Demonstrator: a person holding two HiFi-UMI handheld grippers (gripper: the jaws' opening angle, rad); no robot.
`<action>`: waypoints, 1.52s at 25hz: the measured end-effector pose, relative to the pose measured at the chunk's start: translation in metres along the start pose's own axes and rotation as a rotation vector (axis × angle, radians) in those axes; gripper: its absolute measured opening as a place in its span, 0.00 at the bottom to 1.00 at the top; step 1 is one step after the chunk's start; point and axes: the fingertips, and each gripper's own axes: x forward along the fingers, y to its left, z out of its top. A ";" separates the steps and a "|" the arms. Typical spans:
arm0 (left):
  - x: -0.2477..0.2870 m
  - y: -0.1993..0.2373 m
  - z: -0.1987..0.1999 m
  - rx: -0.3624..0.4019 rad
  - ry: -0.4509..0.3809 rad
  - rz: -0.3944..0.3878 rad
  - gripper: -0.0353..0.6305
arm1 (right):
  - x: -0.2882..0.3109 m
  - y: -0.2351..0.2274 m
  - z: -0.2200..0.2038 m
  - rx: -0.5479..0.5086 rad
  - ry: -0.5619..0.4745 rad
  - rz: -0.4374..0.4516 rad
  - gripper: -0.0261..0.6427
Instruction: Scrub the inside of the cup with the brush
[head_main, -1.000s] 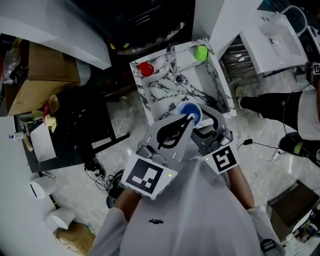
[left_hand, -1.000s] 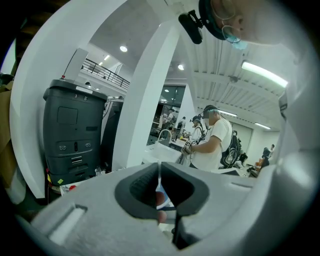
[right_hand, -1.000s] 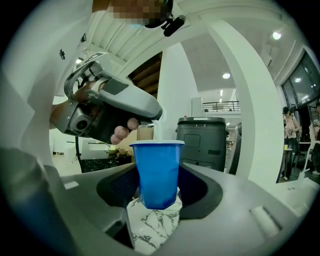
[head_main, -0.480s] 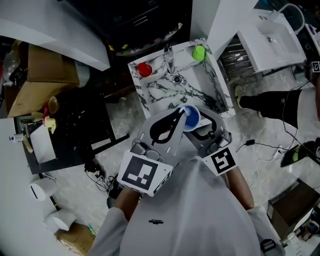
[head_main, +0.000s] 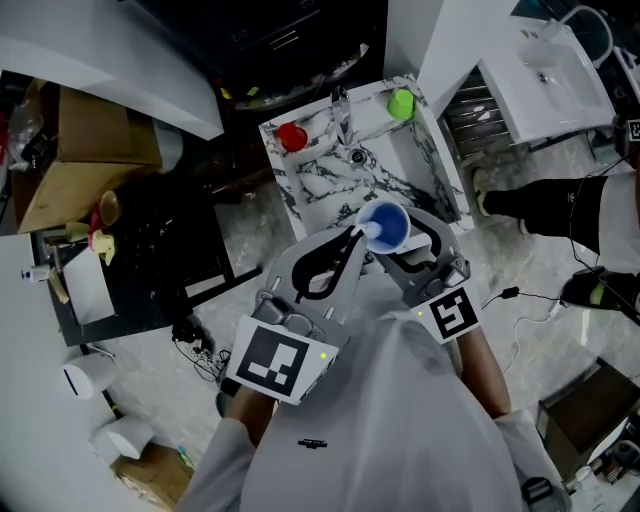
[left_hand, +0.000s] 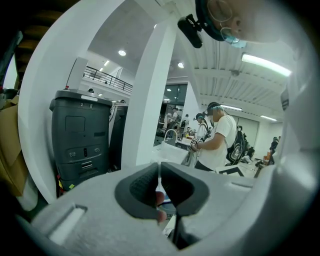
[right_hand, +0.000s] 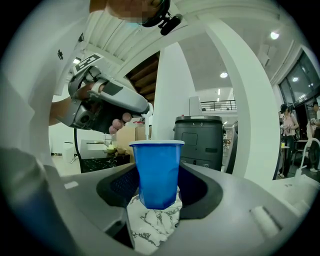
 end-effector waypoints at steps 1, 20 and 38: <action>-0.001 -0.003 0.000 -0.011 0.002 -0.014 0.08 | 0.001 -0.001 0.000 -0.002 -0.001 -0.001 0.40; 0.017 -0.004 0.014 -0.052 -0.049 -0.046 0.08 | 0.003 0.014 0.001 0.017 0.014 0.022 0.40; -0.016 -0.004 0.011 -0.037 0.018 -0.070 0.08 | 0.005 -0.001 0.004 0.004 -0.002 -0.006 0.40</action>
